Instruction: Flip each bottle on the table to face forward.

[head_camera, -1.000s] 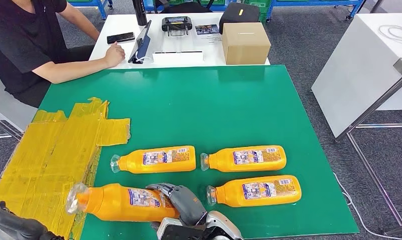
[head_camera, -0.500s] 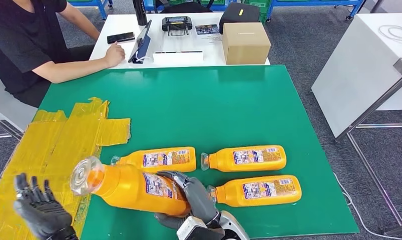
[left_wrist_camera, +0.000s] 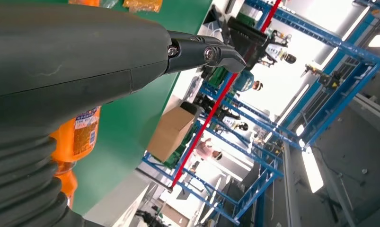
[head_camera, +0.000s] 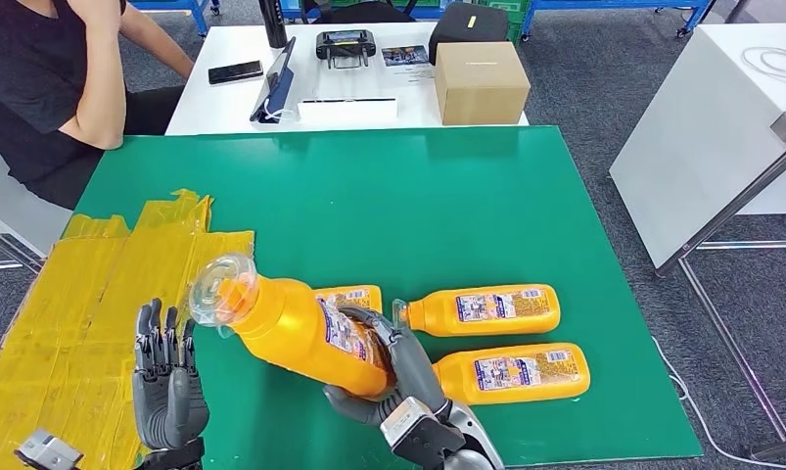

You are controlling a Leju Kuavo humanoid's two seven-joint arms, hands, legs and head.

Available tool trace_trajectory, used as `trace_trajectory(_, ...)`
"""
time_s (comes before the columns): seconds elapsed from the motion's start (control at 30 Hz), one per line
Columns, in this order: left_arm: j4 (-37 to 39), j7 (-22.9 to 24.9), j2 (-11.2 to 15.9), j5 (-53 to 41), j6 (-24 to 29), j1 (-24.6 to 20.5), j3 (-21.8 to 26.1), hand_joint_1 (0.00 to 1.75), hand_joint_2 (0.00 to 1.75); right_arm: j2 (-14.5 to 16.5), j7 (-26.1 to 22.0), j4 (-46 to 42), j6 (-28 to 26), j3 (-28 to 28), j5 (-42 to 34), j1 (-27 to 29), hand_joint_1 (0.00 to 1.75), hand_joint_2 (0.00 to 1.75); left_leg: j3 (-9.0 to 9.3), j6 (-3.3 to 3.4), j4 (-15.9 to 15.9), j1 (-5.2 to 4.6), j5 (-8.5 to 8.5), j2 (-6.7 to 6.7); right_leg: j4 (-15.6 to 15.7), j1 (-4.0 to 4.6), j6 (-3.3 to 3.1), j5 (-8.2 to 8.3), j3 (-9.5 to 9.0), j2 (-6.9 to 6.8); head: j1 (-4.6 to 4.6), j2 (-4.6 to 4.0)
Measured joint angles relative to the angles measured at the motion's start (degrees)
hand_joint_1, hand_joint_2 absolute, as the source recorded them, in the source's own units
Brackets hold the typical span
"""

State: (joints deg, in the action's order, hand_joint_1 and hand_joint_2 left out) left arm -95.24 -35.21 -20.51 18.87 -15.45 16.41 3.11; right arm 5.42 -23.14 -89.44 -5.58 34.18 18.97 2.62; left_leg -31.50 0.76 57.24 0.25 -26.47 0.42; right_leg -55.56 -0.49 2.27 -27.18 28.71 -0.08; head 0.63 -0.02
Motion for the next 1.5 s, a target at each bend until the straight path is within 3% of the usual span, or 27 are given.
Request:
trace_trajectory(0.57, 0.3, 0.7, -0.1, -0.1, -3.8, 0.0, -2.6, 0.0, 1.75, 2.2, 1.0, 2.1, 1.3, -0.7, 2.0, -0.6, 1.75, 1.75, -0.04, 0.0, 0.0, 0.0, 0.0, 0.0, 0.0, 0.0, 0.0, 0.0, 0.01, 0.0, 0.0, 0.0)
trace_trajectory(0.87, 1.0, 5.0, -0.2, 4.7, -10.8, -0.1, -4.0, 0.0, 1.75, 3.2, 1.7, 5.8, 1.3, -0.8, 2.9, -2.4, 1.75, 1.75, -0.05, 0.0, 0.0, 0.0, 0.0, -0.01, 0.0, 0.0, 0.0, 0.0, 0.02, 0.0, -0.01, 0.0)
trace_trajectory(1.1, 1.9, 7.3, -0.2, 7.4, -13.0, -0.1, -4.0, 0.0, 1.75, 3.7, 2.5, 7.4, 0.6, -0.8, 5.4, -2.8, 1.75, 1.75, -0.06, 0.0, 0.0, 0.0, 0.0, -0.01, 0.0, 0.0, 0.0, 0.0, 0.03, 0.0, 0.0, 0.0)
trace_trajectory(1.5, 2.5, 8.0, -0.2, 6.6, -12.9, 0.2, -4.2, 0.0, 1.75, 4.7, 4.9, 11.2, 1.0, 4.3, 10.1, -4.7, 1.75, 1.75, -0.08, 0.0, 0.0, 0.0, 0.0, 0.0, 0.0, 0.0, 0.0, 0.0, 0.05, 0.0, -0.01, 0.0)
